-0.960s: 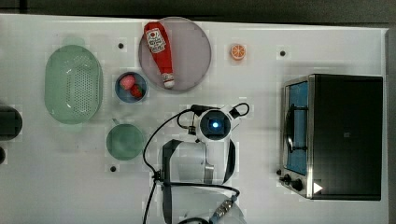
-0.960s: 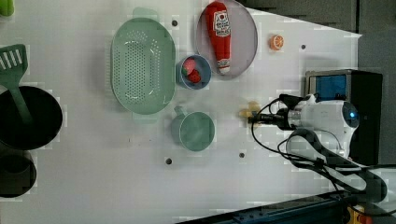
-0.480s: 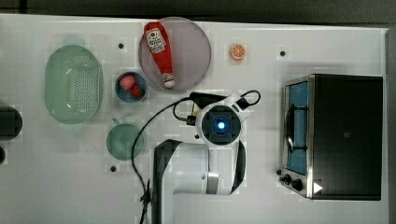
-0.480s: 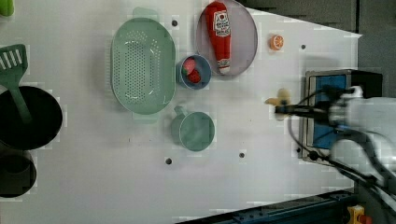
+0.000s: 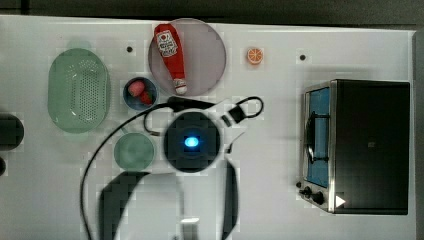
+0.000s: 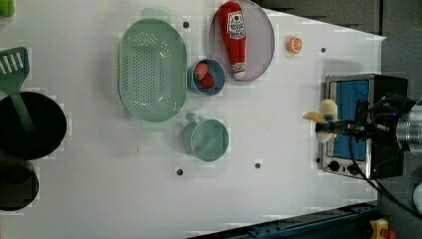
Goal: Pick Banana and place it in mug.
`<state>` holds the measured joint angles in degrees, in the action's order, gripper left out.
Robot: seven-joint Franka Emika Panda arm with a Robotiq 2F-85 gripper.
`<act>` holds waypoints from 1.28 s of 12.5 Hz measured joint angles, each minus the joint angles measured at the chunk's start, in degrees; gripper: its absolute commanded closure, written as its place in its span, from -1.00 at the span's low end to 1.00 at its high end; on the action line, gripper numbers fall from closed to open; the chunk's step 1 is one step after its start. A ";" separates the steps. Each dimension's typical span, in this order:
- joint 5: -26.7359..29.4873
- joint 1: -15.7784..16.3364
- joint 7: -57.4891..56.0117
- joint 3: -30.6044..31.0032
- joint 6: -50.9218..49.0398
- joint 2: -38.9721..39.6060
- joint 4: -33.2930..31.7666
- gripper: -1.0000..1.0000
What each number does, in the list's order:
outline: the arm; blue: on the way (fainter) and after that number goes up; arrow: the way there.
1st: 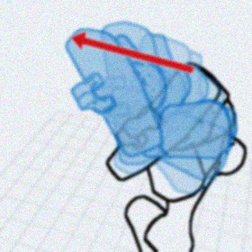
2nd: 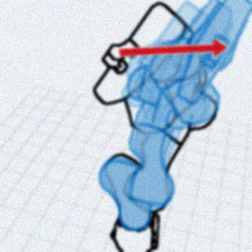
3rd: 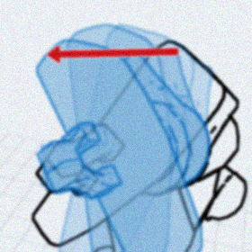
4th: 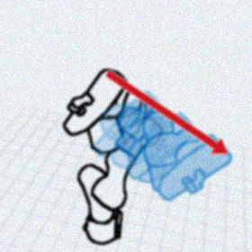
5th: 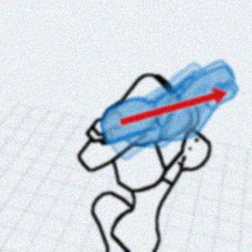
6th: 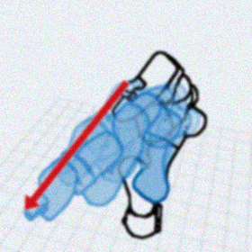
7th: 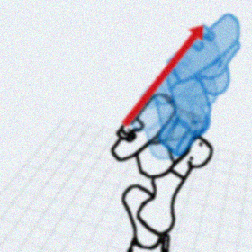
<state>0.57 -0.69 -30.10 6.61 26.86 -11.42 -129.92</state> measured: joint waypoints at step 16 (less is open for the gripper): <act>5.53 3.80 31.65 18.09 14.91 15.55 -4.14 -0.32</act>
<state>6.10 3.11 1.55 24.70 41.77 4.13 -134.06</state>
